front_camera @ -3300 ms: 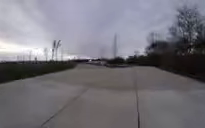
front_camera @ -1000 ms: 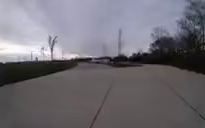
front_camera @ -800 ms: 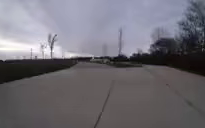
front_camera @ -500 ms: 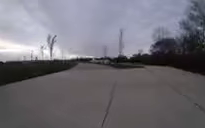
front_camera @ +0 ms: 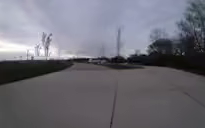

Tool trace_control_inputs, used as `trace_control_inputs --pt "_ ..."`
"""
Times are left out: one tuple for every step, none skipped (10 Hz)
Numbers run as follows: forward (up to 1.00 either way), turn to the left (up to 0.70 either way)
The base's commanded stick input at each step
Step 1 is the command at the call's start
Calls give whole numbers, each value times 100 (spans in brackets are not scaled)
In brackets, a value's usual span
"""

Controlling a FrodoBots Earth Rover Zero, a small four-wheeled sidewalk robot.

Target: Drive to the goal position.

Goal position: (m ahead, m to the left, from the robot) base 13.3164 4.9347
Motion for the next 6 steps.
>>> trace_control_inputs --pt "100 0" --pt "100 0" --pt "100 0" --pt "100 0" --pt "100 0" --pt "100 0"
